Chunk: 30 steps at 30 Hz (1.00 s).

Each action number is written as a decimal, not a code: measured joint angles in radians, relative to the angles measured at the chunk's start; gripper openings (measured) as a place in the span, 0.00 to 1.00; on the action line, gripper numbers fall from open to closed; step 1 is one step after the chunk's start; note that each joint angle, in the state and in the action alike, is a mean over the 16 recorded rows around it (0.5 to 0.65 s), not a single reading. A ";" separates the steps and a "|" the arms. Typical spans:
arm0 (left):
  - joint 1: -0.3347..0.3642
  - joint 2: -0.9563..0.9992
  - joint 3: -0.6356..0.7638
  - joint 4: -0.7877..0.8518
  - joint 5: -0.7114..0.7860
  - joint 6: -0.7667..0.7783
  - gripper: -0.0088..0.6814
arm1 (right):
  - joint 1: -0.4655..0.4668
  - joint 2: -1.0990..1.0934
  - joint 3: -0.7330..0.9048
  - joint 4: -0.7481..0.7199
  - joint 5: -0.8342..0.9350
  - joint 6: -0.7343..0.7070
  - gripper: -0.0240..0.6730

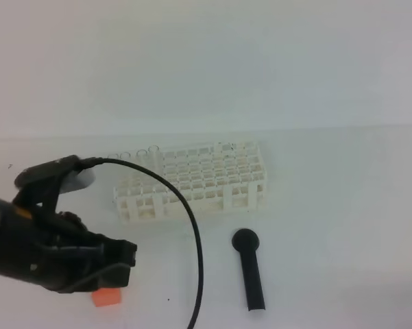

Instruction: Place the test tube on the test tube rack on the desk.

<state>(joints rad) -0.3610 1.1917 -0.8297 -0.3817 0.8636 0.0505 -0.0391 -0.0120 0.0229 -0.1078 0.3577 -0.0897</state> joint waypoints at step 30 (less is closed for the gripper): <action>-0.229 0.386 -0.225 0.223 0.067 -0.487 0.36 | 0.000 0.000 0.000 -0.001 0.000 0.000 0.03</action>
<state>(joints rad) -0.5903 1.5780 -1.0544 -0.1584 0.9304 -0.4367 -0.0391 -0.0120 0.0229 -0.1091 0.3577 -0.0897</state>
